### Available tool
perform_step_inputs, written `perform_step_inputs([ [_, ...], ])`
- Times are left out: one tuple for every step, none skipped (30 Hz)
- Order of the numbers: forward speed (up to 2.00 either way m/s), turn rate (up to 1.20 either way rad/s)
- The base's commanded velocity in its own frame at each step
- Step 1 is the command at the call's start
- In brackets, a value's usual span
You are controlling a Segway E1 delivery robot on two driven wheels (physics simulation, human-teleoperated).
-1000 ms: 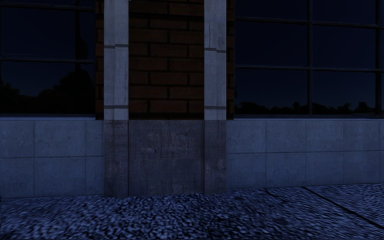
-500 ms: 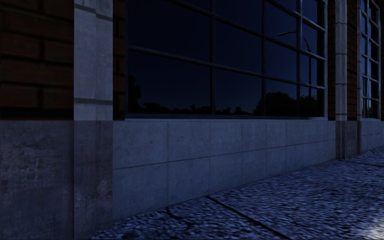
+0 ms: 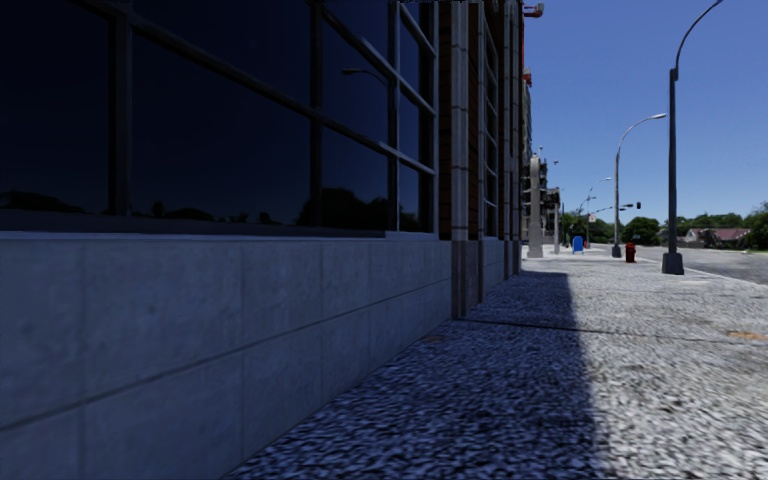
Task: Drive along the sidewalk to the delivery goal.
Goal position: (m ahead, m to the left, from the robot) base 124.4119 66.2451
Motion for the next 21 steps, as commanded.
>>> perform_step_inputs([
  [2.0, -1.09],
  [2.0, -1.09],
  [2.0, -1.09],
  [2.0, -1.09],
  [2.0, -1.09],
  [2.0, -1.09],
  [2.0, -1.09],
  [2.0, -1.06],
  [2.0, -0.63],
  [2.0, 0.0],
  [2.0, 0.0],
  [2.0, 0.0],
  [2.0, 0.0],
  [2.0, 0.0],
  [2.0, 0.0],
  [2.0, 0.0],
  [2.0, 0.0],
  [2.0, 0.0],
  [2.0, 0.0],
  [2.0, 0.0],
  [2.0, 0.0],
])
